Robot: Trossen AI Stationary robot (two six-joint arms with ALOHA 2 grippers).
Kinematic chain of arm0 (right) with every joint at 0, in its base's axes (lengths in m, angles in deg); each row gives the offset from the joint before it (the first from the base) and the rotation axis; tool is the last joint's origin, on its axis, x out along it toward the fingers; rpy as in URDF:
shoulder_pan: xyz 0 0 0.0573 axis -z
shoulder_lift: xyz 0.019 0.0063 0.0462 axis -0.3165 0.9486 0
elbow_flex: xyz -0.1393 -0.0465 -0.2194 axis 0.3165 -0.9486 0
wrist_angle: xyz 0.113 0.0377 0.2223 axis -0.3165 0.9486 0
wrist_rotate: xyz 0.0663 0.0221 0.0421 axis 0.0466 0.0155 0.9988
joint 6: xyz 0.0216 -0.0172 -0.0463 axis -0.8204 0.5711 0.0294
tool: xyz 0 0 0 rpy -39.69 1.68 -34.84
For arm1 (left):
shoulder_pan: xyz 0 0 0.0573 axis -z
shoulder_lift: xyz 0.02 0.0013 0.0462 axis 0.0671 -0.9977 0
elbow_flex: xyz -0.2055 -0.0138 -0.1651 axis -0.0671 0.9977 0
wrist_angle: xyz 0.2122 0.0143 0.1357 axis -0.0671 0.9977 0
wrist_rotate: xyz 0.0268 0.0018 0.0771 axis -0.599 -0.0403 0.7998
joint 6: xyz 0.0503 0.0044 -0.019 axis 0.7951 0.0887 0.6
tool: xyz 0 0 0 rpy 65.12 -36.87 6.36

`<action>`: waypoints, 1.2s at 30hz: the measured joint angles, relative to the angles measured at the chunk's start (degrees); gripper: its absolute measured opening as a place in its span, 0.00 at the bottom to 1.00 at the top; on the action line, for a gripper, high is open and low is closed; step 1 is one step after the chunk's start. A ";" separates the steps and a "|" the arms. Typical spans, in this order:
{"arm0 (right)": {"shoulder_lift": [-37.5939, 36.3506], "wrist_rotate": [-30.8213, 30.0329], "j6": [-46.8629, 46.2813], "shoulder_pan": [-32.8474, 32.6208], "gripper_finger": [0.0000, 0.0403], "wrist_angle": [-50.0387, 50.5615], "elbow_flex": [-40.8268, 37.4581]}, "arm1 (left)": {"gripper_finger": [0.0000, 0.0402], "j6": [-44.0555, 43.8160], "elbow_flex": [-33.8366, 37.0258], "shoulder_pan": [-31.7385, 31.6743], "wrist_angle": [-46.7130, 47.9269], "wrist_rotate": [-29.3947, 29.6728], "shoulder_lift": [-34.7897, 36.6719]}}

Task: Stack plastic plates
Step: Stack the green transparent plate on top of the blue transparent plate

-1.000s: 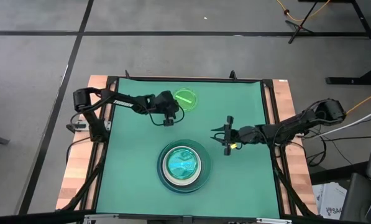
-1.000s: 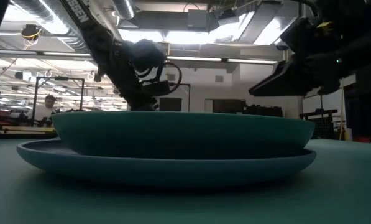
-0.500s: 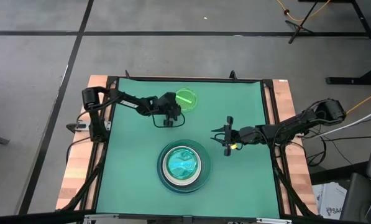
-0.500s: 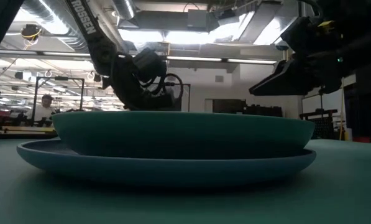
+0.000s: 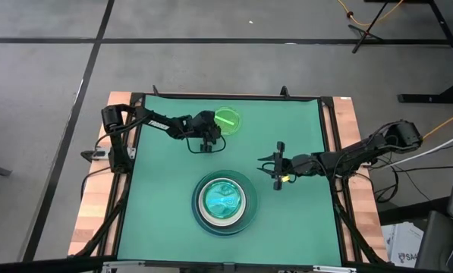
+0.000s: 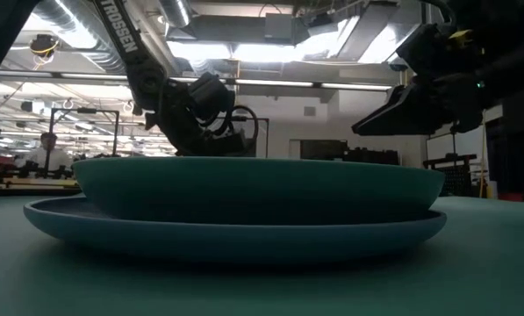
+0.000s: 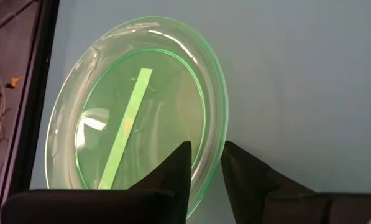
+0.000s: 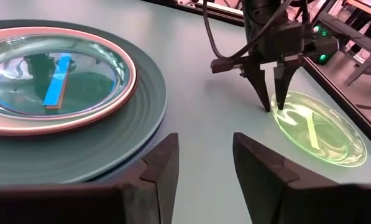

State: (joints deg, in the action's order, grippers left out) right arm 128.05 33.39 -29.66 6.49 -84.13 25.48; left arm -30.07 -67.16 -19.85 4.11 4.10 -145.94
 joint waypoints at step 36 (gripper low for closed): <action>0.02 0.02 -5.24 0.00 0.36 1.71 0.04 | 0.00 -16.05 0.11 24.82 14.80 12.01 23.21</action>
State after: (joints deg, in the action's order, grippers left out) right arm 128.07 33.40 -34.90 6.49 -82.42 25.52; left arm -46.12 -67.05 4.97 18.91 16.11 -122.73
